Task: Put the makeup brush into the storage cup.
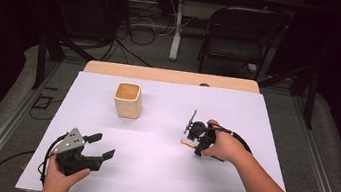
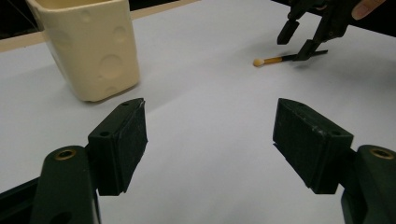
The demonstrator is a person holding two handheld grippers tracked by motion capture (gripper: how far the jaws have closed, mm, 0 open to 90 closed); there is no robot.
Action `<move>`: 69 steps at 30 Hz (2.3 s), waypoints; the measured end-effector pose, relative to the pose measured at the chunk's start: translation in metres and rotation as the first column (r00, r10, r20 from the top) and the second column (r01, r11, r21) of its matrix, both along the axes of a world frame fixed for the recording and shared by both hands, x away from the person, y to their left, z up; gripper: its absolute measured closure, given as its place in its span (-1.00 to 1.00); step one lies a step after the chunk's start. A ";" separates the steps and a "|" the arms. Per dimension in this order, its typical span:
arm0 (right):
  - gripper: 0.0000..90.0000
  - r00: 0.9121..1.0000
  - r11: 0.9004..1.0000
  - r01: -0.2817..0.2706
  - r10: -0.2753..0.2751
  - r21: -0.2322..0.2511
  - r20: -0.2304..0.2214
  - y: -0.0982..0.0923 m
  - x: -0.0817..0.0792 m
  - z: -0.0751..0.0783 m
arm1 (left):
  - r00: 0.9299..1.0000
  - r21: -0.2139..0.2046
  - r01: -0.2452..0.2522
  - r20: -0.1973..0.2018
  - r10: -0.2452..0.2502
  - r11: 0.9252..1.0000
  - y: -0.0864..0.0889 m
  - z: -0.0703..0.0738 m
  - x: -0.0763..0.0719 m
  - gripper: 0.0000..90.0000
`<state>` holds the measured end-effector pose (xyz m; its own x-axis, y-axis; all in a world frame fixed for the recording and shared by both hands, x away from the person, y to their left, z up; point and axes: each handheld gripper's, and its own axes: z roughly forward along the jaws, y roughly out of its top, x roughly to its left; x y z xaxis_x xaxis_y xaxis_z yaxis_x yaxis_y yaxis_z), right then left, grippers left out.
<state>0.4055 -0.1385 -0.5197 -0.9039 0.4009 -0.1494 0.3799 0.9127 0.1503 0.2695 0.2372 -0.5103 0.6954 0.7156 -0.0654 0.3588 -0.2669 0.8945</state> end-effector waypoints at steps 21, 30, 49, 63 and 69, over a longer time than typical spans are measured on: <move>0.30 0.999 0.999 0.026 -0.027 -0.019 -0.035 0.001 0.004 -0.004 | 1.000 0.006 0.003 0.000 -0.003 1.000 0.000 0.000 0.000 -0.42; 0.44 0.998 0.999 0.025 -0.027 -0.031 -0.048 0.003 0.004 -0.006 | 1.000 0.008 0.005 -0.003 -0.005 1.000 0.000 0.000 0.000 -0.42; 0.72 0.995 0.999 0.044 -0.046 -0.029 -0.093 0.003 0.005 -0.007 | 1.000 0.009 0.004 -0.003 -0.004 1.000 0.000 0.000 0.000 -0.42; 0.84 0.993 0.999 0.043 -0.046 -0.033 -0.104 0.004 0.004 -0.007 | 1.000 0.009 0.004 -0.003 -0.004 1.000 0.000 0.000 0.000 -0.42; 0.84 0.994 0.998 0.041 -0.045 -0.040 -0.103 0.005 0.004 -0.006 | 1.000 0.007 0.004 -0.004 -0.004 1.000 0.000 0.000 0.000 -0.42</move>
